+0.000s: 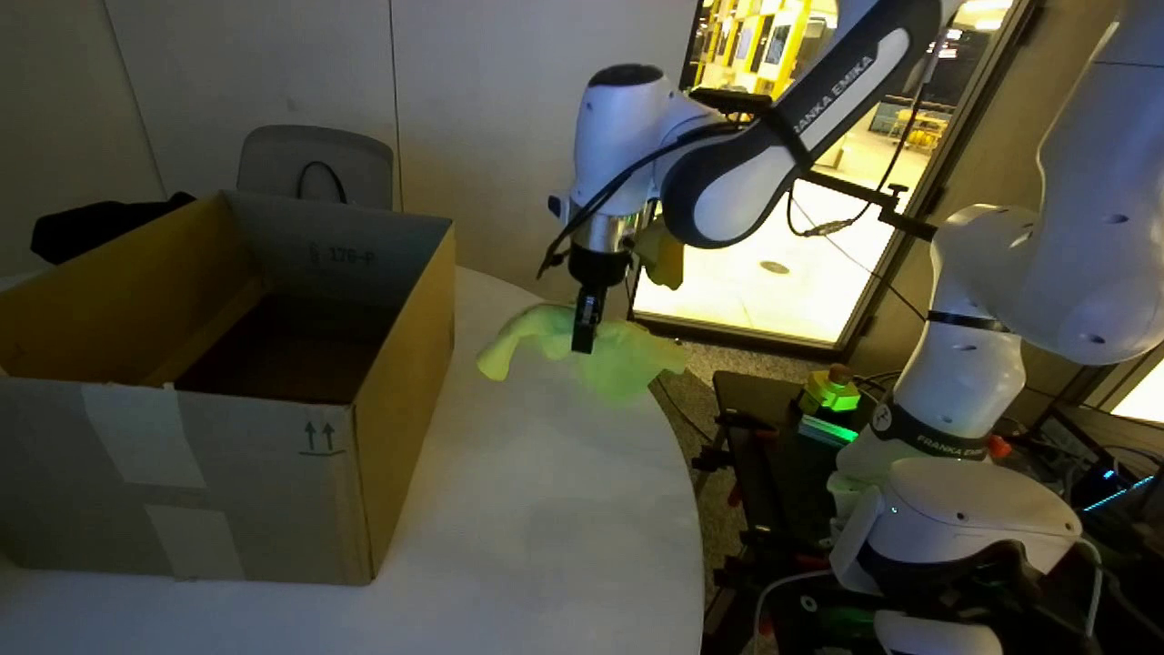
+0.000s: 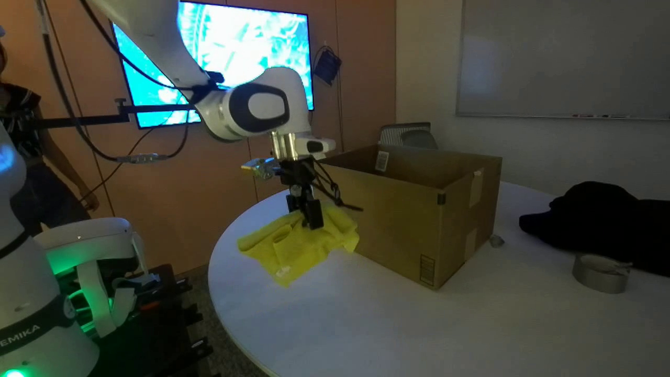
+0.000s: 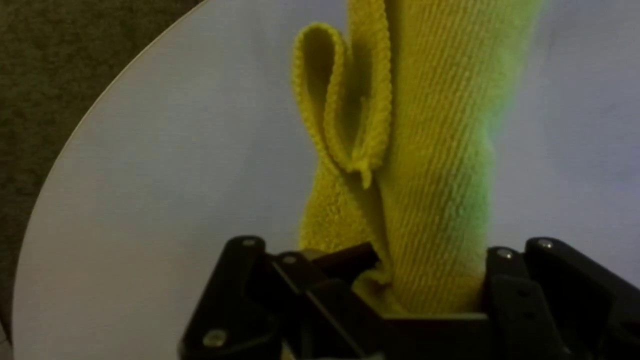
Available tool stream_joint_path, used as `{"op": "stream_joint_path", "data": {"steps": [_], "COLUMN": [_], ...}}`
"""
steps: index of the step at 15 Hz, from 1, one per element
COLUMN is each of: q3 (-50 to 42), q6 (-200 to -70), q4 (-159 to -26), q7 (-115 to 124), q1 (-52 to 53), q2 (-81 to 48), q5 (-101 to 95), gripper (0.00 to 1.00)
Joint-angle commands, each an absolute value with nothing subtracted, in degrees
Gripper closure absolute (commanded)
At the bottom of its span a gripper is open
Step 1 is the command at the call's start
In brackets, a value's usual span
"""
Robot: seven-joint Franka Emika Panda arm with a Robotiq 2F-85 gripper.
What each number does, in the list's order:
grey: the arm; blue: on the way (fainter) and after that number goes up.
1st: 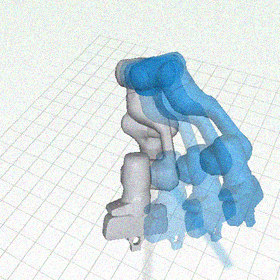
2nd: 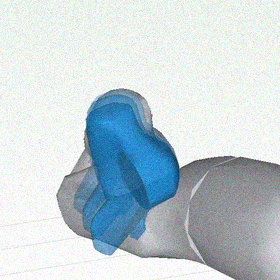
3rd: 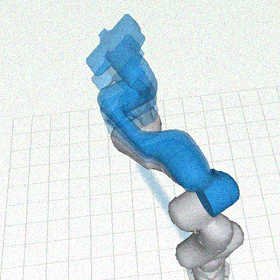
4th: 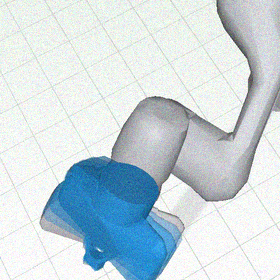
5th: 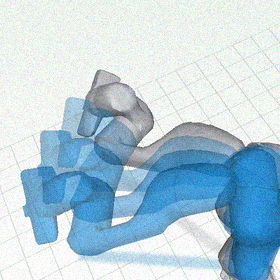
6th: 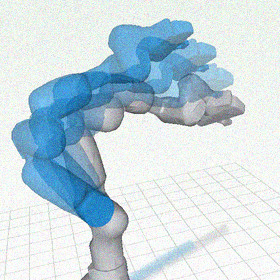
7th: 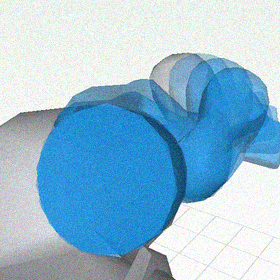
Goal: Put the marker on the towel then put it inside the box
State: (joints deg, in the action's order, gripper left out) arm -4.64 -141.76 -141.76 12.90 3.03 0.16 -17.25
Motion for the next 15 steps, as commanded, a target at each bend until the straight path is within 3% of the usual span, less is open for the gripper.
{"op": "stream_joint_path", "data": {"steps": [1, 6, 15], "q3": [-0.51, 5.09, 5.0], "q6": [-135.0, -129.71, -129.17], "q4": [-138.31, -122.54, -94.25], "q7": [15.43, 15.27, 21.1], "q1": [2.85, 3.28, 5.41], "q2": [9.33, 7.56, -15.26], "q5": [-19.36, -16.27, -19.0], "gripper": [1.0, 1.0, 1.0]}}
